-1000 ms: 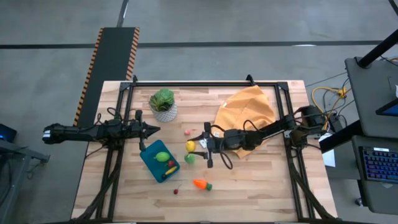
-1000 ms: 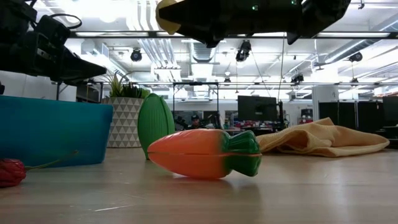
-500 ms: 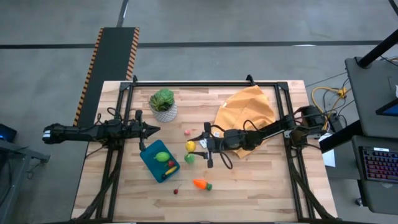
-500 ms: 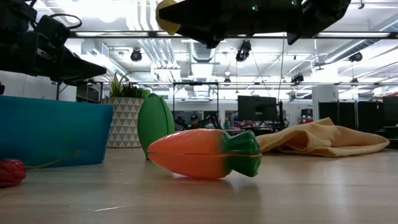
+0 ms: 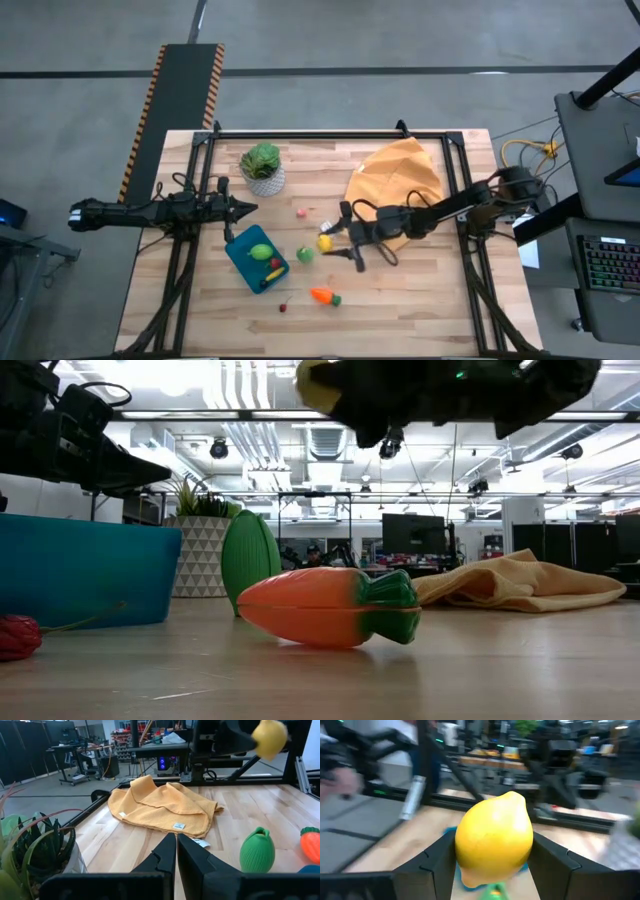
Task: Pick and placing Produce into tupperware
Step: Put the yellow lemon into the blue bin
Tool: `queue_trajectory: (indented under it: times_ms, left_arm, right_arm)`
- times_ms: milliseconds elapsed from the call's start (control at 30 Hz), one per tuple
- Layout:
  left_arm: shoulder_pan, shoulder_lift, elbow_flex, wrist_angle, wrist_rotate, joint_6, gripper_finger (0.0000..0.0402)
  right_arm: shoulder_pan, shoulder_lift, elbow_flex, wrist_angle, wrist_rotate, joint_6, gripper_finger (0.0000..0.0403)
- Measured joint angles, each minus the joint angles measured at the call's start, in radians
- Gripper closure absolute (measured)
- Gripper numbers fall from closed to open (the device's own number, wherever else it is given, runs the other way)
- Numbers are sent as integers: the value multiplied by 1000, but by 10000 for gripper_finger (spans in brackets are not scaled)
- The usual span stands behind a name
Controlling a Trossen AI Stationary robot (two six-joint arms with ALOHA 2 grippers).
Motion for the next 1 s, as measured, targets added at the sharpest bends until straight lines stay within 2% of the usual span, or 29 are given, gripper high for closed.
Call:
queue_trajectory:
  times_ms: [167,267,467,1000]
  left_arm:
    - [0,0,0,0,0,0,402]
    - [0,0,0,0,0,0,402]
    - [0,0,0,0,0,0,402]
    - [0,1,0,0,0,0,402]
  right_arm:
    - [0,-54,-30,21,-167,36,206]
    - [0,-58,-40,106,-294,37,206]
    - [0,-56,-42,207,-475,52,206]
    - [0,-56,-40,228,-480,62,206]
